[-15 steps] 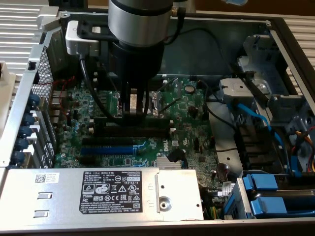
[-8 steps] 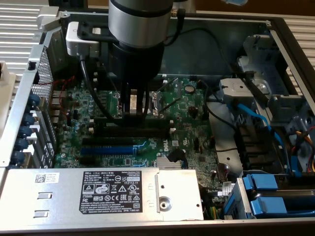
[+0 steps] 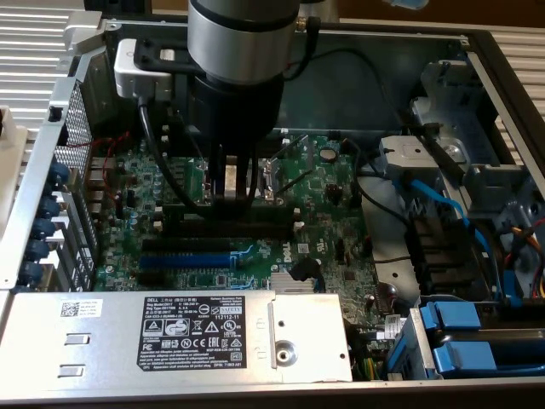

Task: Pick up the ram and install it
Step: 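Insert the ram into the slot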

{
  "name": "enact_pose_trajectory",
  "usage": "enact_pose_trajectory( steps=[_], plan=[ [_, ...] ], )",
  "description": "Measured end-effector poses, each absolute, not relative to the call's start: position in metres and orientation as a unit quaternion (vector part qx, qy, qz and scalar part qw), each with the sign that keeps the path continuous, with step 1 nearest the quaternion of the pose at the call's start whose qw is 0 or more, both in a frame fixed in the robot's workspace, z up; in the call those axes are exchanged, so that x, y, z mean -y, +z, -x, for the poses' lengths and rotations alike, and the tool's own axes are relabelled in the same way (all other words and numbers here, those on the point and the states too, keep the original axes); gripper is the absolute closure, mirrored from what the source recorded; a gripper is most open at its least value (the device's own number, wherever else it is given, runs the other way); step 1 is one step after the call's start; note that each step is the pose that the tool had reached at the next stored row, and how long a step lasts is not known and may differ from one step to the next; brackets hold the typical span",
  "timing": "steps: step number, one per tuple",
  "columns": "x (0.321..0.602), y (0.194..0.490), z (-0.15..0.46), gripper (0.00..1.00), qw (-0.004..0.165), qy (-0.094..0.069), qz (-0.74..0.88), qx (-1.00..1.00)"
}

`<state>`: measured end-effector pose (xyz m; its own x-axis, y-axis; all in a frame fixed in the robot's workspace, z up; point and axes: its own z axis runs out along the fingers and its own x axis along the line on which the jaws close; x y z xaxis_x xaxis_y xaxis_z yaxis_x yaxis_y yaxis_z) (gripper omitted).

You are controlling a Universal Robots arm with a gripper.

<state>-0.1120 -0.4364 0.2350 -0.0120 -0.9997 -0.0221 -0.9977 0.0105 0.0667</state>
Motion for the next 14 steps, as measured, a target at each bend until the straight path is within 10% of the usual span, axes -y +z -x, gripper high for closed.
enact_pose_trajectory(
  steps=[14],
  plan=[
    [0.4371, 0.2353, 0.1121, 0.88, 0.016, -0.032, -0.703, 0.711]
  ],
)
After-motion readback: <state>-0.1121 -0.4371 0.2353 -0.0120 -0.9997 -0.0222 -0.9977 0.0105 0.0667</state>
